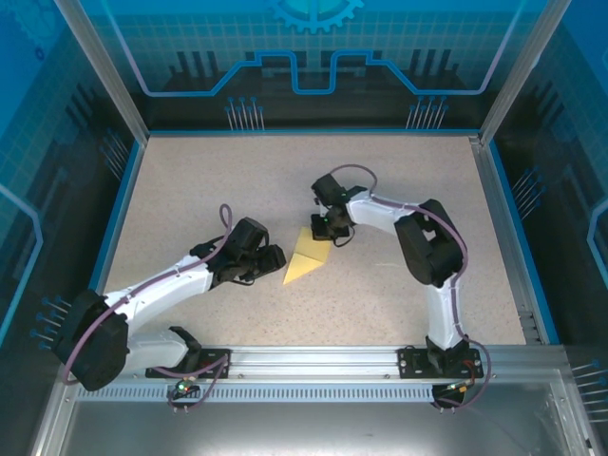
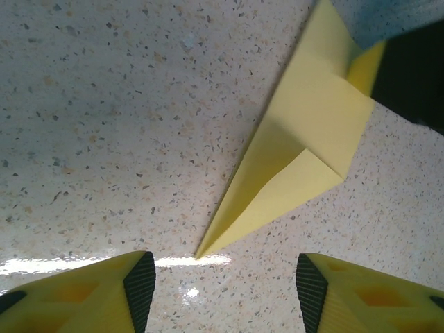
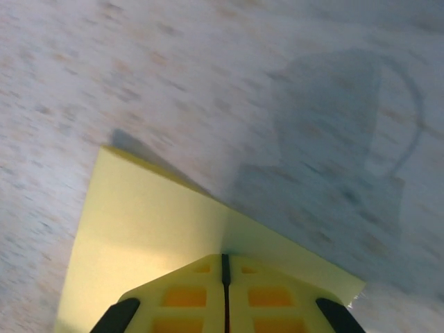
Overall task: Fold a paper plane with a square sheet of paper (pick it up from the middle)
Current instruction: Rotate the paper at the center of the table.
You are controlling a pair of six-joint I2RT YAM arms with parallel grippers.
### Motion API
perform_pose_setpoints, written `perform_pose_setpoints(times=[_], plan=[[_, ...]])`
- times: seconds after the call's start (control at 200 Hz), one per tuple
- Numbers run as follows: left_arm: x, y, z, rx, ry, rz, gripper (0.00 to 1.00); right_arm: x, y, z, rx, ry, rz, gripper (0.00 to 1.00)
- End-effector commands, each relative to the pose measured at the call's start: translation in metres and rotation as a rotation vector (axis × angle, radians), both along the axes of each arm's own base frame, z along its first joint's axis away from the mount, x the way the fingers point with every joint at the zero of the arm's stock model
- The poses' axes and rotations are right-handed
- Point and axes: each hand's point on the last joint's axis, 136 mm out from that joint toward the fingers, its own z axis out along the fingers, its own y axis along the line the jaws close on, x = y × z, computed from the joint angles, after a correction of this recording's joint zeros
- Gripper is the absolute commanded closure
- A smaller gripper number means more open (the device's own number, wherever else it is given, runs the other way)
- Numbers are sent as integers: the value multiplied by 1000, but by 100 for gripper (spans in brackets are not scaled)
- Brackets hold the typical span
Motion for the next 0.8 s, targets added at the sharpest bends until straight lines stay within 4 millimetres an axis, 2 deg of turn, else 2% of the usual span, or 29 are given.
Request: perform_pose_setpoints(times=[0.0, 0.13, 0.23, 0.38, 0.46, 0.575, 0.61, 0.795], plan=[[5, -10, 8, -4, -17, -46, 38, -21, -44, -6, -88, 28, -151, 92], [7, -20, 6, -18, -22, -92, 36, -43, -52, -1, -41, 26, -204, 89], [13, -30, 6, -20, -46, -158, 36, -40, -45, 18, 39, -23, -177, 83], [26, -46, 9, 8, -121, -309, 34, -28, -43, 67, 170, -123, -130, 63], [33, -58, 17, -14, -193, -381, 31, -31, -44, 79, 263, -150, -123, 52], [37, -77, 30, -87, -270, -491, 32, -39, -47, 83, 359, -178, -107, 34], [37, -81, 29, -101, -276, -516, 33, -46, -50, 76, 374, -163, -101, 33], [44, -92, 17, -109, -281, -649, 41, -55, -45, 75, 466, -157, -62, 29]])
